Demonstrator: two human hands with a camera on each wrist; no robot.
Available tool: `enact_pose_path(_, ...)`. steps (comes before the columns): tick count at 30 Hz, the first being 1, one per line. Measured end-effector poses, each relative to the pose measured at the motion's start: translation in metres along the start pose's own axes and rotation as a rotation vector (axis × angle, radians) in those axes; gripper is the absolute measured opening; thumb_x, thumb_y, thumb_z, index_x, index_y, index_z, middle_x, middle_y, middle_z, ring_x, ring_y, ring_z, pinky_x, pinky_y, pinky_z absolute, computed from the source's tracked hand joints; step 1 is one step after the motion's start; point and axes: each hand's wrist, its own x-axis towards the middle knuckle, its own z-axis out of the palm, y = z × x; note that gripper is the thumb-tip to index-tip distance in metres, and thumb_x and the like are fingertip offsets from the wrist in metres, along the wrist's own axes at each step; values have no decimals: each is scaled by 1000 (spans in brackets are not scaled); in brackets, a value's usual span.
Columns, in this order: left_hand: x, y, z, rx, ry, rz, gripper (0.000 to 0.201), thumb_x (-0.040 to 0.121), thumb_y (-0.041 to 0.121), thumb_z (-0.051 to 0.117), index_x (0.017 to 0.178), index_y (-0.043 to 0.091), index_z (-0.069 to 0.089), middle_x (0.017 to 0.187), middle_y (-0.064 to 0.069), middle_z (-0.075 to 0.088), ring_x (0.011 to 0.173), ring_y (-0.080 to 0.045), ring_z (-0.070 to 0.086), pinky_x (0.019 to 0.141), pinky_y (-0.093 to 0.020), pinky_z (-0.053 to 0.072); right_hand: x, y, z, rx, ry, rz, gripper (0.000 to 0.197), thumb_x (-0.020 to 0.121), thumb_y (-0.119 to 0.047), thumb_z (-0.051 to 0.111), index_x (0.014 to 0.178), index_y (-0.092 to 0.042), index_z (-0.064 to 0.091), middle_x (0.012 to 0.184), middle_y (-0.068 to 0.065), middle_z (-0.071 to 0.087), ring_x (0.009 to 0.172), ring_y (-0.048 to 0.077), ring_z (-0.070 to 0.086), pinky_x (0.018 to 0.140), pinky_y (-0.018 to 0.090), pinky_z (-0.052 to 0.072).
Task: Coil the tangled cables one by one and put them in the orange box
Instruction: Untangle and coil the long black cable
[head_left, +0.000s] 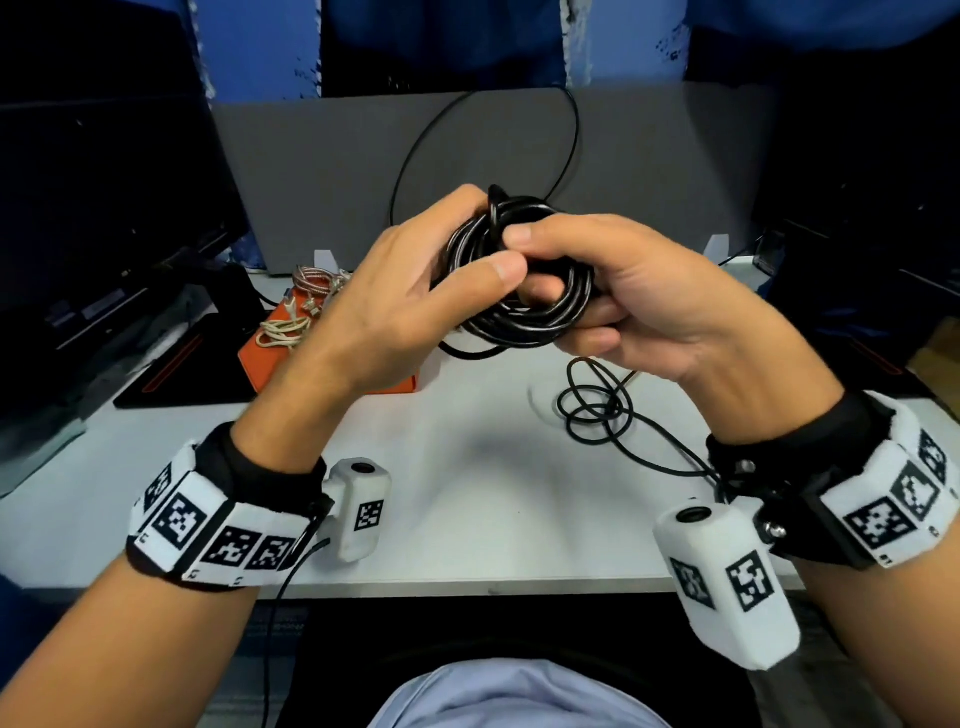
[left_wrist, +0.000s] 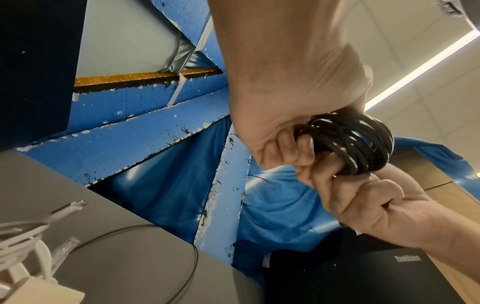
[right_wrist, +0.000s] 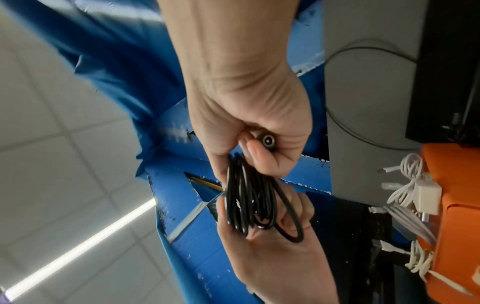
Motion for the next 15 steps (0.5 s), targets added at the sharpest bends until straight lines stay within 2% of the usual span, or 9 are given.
enact_pose_path(2, -3, 3, 1, -66, 3, 28, 52, 98, 53, 51, 110, 3, 56, 93, 5, 67, 88, -15, 66, 76, -34, 48, -2, -3, -4, 105, -66, 39, 16, 90, -29, 60, 77, -19, 60, 59, -6, 51, 35, 1, 21, 35, 16, 14)
enact_pose_path(4, -5, 4, 3, -132, -5, 42, 78, 96, 70, 47, 114, -6, 52, 98, -24, 65, 92, -42, 66, 75, -56, 52, -4, -6, -7, 129, -111, 45, 12, 88, -31, 60, 83, -20, 57, 57, -8, 51, 38, 5, 14, 34, 15, 14)
enact_pose_path(5, -5, 4, 5, -165, -17, 49, 87, 93, 73, 46, 115, -11, 48, 101, -39, 58, 93, -56, 60, 73, -67, 49, -4, -7, -8, 125, -120, 43, 13, 87, -31, 60, 85, -19, 56, 56, -9, 51, 41, 6, 12, 33, 14, 15)
enact_pose_path(6, -4, 3, 6, -210, -31, 53, 90, 93, 73, 47, 115, -15, 45, 100, -46, 52, 92, -63, 54, 70, -72, 43, -5, -8, -9, 120, -120, 39, 13, 88, -32, 60, 86, -19, 55, 55, -9, 50, 43, 7, 10, 33, 14, 15)
enact_pose_path(8, -3, 2, 4, -355, -41, 42, 84, 99, 61, 47, 115, -21, 41, 96, -53, 42, 87, -68, 46, 66, -71, 37, -6, -9, -11, 112, -104, 34, 14, 88, -32, 58, 88, -19, 55, 54, -10, 48, 45, 8, 8, 32, 14, 14)
enact_pose_path(10, -1, 0, 3, -476, -12, -20, 60, 103, 39, 41, 116, -20, 44, 94, -53, 40, 83, -66, 40, 68, -57, 32, -6, -10, -13, 110, -93, 35, 16, 89, -33, 58, 92, -17, 55, 54, -11, 47, 47, 9, 6, 33, 15, 13)
enact_pose_path(11, 0, -1, 4, -531, 0, -72, 50, 101, 31, 37, 114, -15, 49, 91, -48, 42, 78, -61, 37, 66, -52, 24, -6, -10, -15, 111, -95, 35, 16, 90, -32, 58, 94, -17, 55, 54, -11, 47, 47, 9, 6, 33, 16, 13)
enact_pose_path(13, 0, 0, 4, -657, 15, -140, 40, 97, 21, 29, 107, -3, 59, 83, -29, 44, 71, -43, 29, 65, -42, 21, -5, -9, -19, 125, -122, 38, 16, 95, -31, 57, 96, -15, 56, 54, -11, 48, 49, 9, 4, 33, 16, 13)
enact_pose_path(15, -2, 1, 6, -757, -20, -154, 42, 95, 15, 25, 105, 7, 66, 79, -8, 51, 67, -20, 34, 61, -28, 31, -4, -10, -23, 177, -189, 44, 17, 94, -32, 62, 92, -15, 61, 55, -11, 49, 50, 10, 1, 33, 16, 14)
